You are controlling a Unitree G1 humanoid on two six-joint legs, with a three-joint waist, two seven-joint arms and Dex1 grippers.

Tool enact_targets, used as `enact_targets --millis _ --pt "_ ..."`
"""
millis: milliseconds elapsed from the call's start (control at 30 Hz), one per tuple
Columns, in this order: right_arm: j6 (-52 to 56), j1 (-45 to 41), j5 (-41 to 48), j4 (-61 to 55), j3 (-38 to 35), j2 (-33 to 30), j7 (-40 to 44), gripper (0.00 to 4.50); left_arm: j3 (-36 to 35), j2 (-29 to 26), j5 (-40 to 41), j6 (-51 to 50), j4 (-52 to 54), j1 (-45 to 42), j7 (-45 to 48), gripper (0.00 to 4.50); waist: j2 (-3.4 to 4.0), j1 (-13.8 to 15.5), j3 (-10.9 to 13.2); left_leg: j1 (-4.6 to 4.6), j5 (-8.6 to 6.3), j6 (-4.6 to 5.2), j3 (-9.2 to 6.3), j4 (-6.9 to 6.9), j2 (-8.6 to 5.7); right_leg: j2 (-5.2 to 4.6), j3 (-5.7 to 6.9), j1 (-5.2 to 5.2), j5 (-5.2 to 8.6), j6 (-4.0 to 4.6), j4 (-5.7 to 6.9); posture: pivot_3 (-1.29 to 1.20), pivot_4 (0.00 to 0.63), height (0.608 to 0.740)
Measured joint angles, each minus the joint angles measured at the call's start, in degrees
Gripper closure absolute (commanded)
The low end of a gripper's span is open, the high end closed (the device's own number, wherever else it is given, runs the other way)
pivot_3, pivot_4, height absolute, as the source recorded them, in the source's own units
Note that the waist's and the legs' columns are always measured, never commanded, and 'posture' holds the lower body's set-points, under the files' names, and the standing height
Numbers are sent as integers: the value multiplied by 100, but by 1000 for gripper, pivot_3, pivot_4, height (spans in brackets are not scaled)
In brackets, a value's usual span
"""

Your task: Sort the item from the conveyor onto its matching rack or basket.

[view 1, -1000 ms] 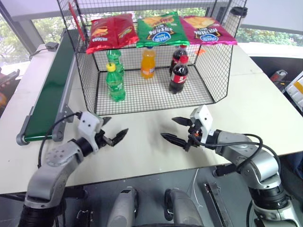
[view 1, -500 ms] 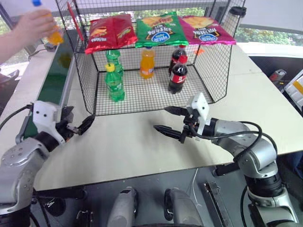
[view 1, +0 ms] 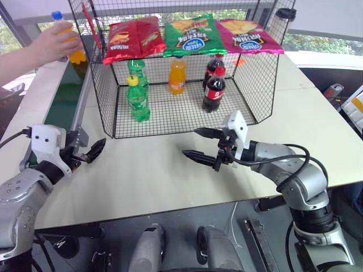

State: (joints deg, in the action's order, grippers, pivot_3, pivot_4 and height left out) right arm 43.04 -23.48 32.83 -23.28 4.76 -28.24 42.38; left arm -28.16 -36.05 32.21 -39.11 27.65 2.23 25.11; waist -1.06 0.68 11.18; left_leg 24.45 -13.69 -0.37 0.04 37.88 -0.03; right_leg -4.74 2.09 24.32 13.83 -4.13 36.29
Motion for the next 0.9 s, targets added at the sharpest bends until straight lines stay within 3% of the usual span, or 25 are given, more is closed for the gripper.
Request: enact_targets --millis 667,900 --pt "-657 -232 -263 -1 298 62 224 98 -938 152 30 190 -333 386 -242 0 1 -11 0 1 -1 -2 0 -25 0 -11 -3 11 -1 3 -13 0 150 739" --pt "-854 -252 -448 2 516 71 334 98 -978 150 -27 233 -580 363 -391 0 0 -8 0 0 -1 -2 3 -50 -6 -20 -3 18 -1 3 -21 0 150 739"
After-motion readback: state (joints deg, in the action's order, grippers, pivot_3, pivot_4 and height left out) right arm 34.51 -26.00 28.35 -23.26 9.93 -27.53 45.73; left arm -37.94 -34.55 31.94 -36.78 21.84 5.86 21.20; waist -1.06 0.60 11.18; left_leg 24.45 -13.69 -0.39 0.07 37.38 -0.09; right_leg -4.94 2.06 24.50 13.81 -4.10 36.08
